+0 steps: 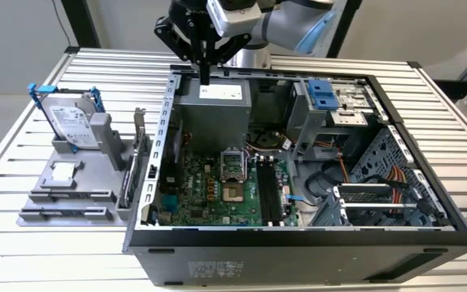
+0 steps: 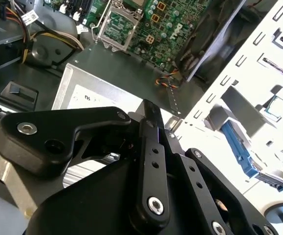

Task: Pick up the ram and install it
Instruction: 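Reach for the ram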

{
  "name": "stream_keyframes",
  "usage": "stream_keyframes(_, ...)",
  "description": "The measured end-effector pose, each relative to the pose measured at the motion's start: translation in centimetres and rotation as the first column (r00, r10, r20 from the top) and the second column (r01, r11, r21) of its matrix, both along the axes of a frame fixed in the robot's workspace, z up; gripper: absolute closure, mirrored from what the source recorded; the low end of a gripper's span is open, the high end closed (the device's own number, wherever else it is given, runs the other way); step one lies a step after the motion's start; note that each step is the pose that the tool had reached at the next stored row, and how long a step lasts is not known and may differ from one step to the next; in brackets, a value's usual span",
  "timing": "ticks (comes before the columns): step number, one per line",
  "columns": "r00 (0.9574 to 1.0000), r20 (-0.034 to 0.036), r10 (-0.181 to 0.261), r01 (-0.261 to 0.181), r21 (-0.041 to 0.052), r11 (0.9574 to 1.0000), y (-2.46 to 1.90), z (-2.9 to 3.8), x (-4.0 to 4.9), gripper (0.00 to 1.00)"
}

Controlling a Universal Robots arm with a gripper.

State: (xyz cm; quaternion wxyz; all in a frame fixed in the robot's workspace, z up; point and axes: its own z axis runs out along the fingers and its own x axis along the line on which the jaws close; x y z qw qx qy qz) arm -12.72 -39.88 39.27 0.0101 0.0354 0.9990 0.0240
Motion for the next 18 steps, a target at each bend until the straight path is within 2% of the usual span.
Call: stream_keyframes(18,1.0000,0.0001,0.000,0.000,0.0001,1.0000,0.00,-0.01,-1.96,1.00)
